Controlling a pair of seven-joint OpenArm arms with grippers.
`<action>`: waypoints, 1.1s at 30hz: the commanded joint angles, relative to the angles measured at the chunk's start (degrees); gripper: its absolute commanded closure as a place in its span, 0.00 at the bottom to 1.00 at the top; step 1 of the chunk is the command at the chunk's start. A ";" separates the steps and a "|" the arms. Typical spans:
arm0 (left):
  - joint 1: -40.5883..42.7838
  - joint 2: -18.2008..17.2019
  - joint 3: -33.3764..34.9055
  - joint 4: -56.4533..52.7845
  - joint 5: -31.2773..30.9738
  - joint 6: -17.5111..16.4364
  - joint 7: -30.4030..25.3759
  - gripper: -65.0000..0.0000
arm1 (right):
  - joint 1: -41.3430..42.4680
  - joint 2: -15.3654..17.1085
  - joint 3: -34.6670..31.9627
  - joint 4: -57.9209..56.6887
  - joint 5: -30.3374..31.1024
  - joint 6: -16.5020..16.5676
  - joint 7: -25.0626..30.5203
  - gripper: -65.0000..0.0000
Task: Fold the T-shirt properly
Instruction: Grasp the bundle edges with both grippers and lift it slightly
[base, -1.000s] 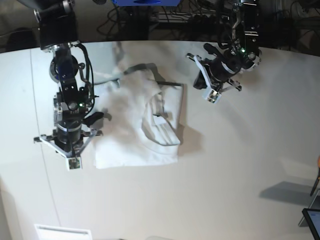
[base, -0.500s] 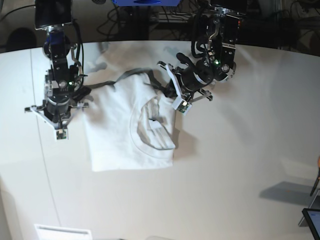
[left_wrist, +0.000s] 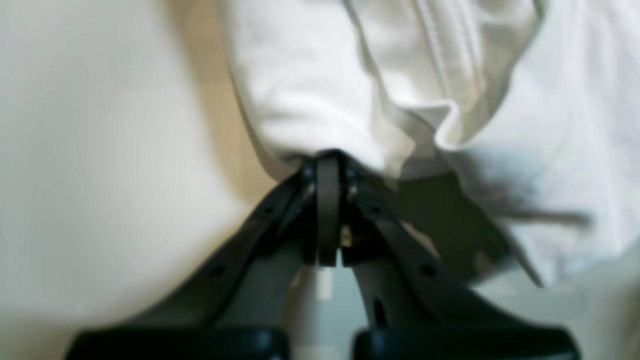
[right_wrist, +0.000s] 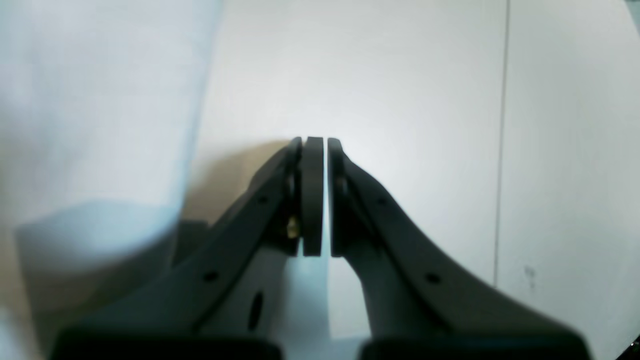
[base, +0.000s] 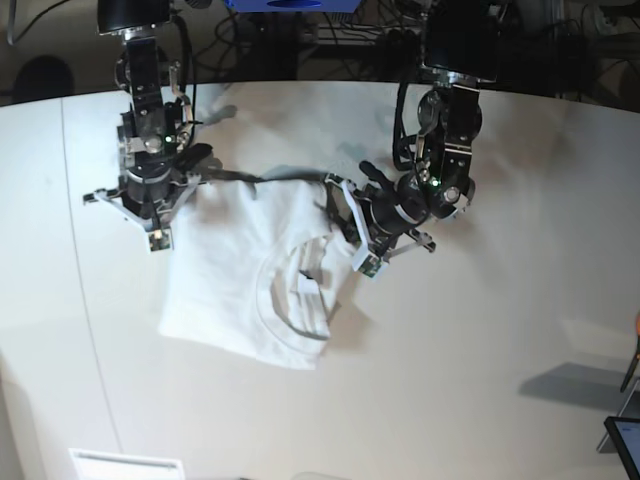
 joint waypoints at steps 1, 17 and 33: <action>-1.87 -0.26 -0.13 -0.61 1.54 0.62 1.06 1.00 | -0.11 -0.29 -0.22 0.11 1.45 1.47 -2.13 0.96; -23.41 5.81 -0.22 -30.15 1.72 0.71 -14.41 1.00 | -2.31 -2.48 -22.03 3.45 1.36 1.21 -2.57 0.97; -22.27 -0.88 -15.34 -12.75 1.45 4.84 -5.35 1.00 | -3.63 -1.34 0.04 9.87 1.18 -2.22 -4.07 0.97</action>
